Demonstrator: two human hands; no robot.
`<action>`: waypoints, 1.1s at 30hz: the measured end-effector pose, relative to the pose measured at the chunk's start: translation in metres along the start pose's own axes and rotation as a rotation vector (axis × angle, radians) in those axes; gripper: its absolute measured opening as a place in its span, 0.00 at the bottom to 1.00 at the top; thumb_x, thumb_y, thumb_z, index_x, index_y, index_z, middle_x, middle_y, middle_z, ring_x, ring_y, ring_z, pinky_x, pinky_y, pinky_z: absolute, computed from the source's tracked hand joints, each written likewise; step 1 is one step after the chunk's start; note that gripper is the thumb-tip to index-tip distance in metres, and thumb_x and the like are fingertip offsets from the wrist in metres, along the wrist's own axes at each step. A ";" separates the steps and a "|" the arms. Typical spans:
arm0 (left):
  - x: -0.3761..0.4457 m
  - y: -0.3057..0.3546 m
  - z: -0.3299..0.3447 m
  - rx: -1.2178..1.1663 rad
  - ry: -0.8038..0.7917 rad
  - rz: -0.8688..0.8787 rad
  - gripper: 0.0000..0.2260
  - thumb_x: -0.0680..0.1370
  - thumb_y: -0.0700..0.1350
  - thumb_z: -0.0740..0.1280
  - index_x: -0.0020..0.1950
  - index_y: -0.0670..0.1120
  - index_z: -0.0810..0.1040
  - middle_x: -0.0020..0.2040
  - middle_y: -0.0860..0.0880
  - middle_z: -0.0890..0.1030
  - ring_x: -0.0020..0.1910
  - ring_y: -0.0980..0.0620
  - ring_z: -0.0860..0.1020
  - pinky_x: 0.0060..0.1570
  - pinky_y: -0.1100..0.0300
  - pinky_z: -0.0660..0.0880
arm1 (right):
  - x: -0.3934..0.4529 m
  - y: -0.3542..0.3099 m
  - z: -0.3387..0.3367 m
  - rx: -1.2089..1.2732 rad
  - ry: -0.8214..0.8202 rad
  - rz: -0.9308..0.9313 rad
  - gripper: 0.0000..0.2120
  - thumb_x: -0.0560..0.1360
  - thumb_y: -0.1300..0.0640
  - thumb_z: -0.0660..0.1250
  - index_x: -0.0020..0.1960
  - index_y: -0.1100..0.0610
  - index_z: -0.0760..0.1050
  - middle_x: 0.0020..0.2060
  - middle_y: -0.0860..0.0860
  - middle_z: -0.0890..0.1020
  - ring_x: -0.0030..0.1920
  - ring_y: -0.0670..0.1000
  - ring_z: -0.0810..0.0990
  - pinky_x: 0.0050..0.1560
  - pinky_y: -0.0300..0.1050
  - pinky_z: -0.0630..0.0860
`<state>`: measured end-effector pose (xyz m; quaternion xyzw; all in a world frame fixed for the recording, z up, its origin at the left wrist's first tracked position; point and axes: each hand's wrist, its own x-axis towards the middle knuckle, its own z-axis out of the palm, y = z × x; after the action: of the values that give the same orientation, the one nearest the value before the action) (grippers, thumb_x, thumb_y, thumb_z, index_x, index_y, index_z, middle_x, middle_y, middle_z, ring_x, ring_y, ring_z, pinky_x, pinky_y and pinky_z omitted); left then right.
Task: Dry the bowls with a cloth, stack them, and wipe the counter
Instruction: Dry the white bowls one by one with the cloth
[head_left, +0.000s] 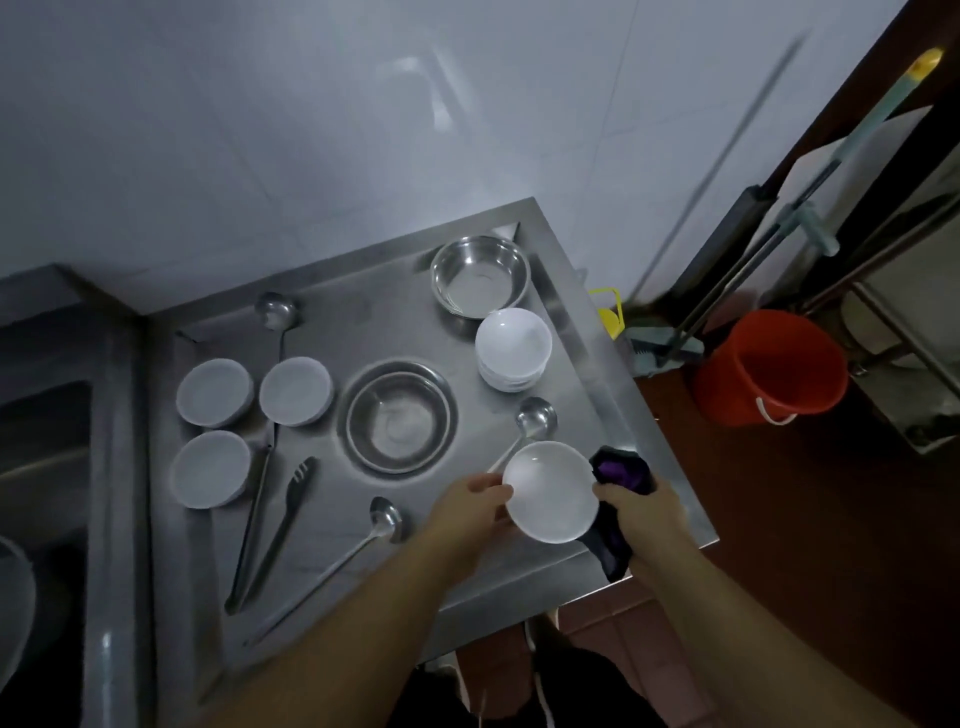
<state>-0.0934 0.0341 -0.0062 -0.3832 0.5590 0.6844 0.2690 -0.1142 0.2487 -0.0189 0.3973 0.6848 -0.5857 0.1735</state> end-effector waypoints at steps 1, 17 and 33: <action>0.009 -0.001 0.008 0.015 0.017 -0.007 0.10 0.82 0.37 0.69 0.63 0.42 0.83 0.57 0.41 0.86 0.56 0.40 0.86 0.60 0.43 0.83 | 0.010 -0.001 -0.004 -0.048 -0.004 0.007 0.22 0.69 0.63 0.80 0.60 0.55 0.80 0.49 0.56 0.85 0.49 0.60 0.85 0.52 0.60 0.84; 0.088 -0.028 0.063 0.130 0.175 -0.055 0.13 0.79 0.35 0.69 0.60 0.48 0.82 0.58 0.45 0.85 0.56 0.45 0.84 0.56 0.50 0.85 | 0.093 0.000 -0.007 -0.491 -0.016 -0.072 0.17 0.73 0.62 0.70 0.58 0.49 0.71 0.42 0.50 0.82 0.39 0.53 0.82 0.36 0.48 0.79; 0.074 -0.024 0.070 0.487 0.189 0.032 0.19 0.80 0.45 0.68 0.72 0.51 0.77 0.65 0.50 0.81 0.59 0.49 0.80 0.64 0.48 0.78 | 0.082 -0.004 -0.029 -0.461 -0.046 -0.143 0.17 0.72 0.58 0.74 0.57 0.48 0.73 0.40 0.49 0.83 0.35 0.50 0.83 0.31 0.46 0.79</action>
<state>-0.1316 0.1033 -0.0752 -0.3607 0.7357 0.4951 0.2891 -0.1619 0.3040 -0.0661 0.2843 0.8227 -0.4334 0.2333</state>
